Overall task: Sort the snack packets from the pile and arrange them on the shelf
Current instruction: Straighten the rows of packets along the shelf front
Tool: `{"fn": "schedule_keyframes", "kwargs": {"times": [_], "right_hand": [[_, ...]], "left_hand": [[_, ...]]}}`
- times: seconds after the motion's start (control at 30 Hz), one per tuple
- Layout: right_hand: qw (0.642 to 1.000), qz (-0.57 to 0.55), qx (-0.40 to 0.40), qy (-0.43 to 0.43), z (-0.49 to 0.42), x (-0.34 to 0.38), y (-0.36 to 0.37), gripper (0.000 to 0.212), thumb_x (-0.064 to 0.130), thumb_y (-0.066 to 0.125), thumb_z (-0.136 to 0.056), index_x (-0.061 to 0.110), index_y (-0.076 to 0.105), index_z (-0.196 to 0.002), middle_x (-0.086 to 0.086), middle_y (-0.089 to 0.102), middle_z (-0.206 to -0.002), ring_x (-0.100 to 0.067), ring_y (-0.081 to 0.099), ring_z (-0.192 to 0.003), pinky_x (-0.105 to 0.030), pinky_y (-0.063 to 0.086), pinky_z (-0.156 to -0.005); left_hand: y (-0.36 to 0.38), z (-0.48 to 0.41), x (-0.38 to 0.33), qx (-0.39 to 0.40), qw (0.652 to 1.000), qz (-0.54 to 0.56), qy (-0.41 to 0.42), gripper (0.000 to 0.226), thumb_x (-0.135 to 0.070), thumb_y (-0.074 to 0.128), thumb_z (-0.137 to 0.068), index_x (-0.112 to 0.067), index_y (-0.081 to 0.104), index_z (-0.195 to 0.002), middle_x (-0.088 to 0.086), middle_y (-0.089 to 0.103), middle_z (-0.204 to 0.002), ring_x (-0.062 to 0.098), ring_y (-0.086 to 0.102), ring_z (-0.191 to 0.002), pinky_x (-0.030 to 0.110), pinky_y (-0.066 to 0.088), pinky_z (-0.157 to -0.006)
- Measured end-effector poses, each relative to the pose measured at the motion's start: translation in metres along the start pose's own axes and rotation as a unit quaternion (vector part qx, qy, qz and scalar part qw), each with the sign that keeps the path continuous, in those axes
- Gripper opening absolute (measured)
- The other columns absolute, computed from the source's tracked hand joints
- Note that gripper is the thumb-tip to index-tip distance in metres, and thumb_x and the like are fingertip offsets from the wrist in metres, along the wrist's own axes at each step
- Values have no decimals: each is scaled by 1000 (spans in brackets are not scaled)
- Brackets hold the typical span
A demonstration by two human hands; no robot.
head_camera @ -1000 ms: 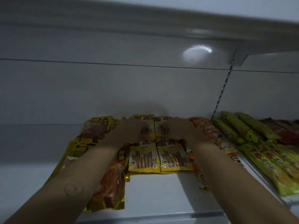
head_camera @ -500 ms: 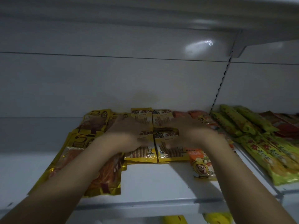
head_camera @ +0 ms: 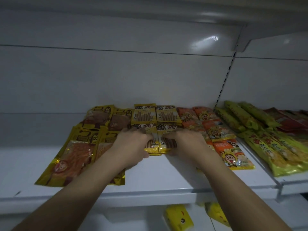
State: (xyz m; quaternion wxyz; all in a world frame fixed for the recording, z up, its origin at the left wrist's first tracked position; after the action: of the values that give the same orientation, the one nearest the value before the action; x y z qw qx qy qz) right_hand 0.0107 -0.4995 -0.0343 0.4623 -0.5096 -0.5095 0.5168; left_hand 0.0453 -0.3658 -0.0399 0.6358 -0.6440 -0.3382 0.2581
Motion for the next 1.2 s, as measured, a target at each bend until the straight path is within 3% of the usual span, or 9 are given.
{"fn": "schedule_keyframes", "kwargs": {"times": [0.2, 0.47, 0.57, 0.7, 0.93, 1.1, 1.2], "right_hand": [[1000, 6, 20, 7, 9, 1, 1, 43, 54, 58, -91, 46, 51, -134, 0, 63, -121, -23, 60, -111, -35, 46, -89], [998, -17, 27, 53, 15, 9, -5, 47, 51, 56, -93, 46, 45, -139, -2, 60, -129, -25, 55, -117, -37, 41, -95], [998, -37, 6, 46, 26, 27, -16, 59, 50, 56, -93, 41, 35, -147, -1, 48, -146, -26, 44, -131, -42, 31, -106], [998, -57, -15, 17, 36, 66, -23, 65, 51, 56, -93, 40, 29, -150, 0, 34, -156, -25, 29, -143, -42, 23, -113], [990, -121, -34, -70, 37, 142, -13, 58, 62, 47, -93, 42, 36, -146, 2, 30, -158, -21, 26, -144, -38, 17, -115], [984, -144, -30, -105, 17, 171, -2, 55, 57, 43, -96, 38, 37, -147, -1, 34, -156, -23, 28, -142, -42, 15, -116], [986, -131, 0, -104, 11, 172, 9, 55, 56, 41, -97, 35, 37, -148, -1, 33, -156, -25, 29, -142, -44, 20, -114]], "left_hand": [[-1, 7, 7, -20, 1000, 20, -4, 55, -54, 63, -88, -40, 46, -139, -5, 55, -134, 21, 50, -123, 41, 39, -102], [-3, 18, 10, -37, 998, 37, -16, 54, -54, 61, -90, -36, 47, -139, -4, 55, -135, 21, 48, -124, 41, 35, -104], [-12, 35, 26, -63, 996, 51, -37, 54, -56, 57, -91, -36, 47, -140, -5, 56, -133, 20, 49, -124, 41, 34, -104], [-27, 67, 67, -84, 990, 63, -93, 48, -55, 52, -94, -39, 47, -139, -4, 57, -135, 22, 49, -127, 41, 33, -105], [-10, 130, 123, -62, 983, 69, -158, 46, -48, 50, -97, -42, 42, -142, -12, 45, -146, 17, 42, -131, 39, 32, -105], [13, 151, 130, -29, 974, 105, -201, 53, -46, 47, -98, -48, 28, -148, -17, 28, -157, 21, 40, -135, 42, 39, -103], [25, 152, 128, -6, 972, 93, -218, 50, -46, 42, -100, -50, 28, -148, -13, 31, -156, 23, 43, -131, 42, 40, -100]]}}
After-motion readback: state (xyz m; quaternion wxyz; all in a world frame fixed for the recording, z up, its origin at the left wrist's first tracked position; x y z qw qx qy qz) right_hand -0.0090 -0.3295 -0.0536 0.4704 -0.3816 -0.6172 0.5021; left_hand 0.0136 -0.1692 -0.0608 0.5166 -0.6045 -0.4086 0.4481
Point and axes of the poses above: each hand's wrist, its own z-axis away from the middle knuckle, its own y-axis out of the palm, x = y × z, the point moved 7 cm from there along -z, towards the middle knuckle
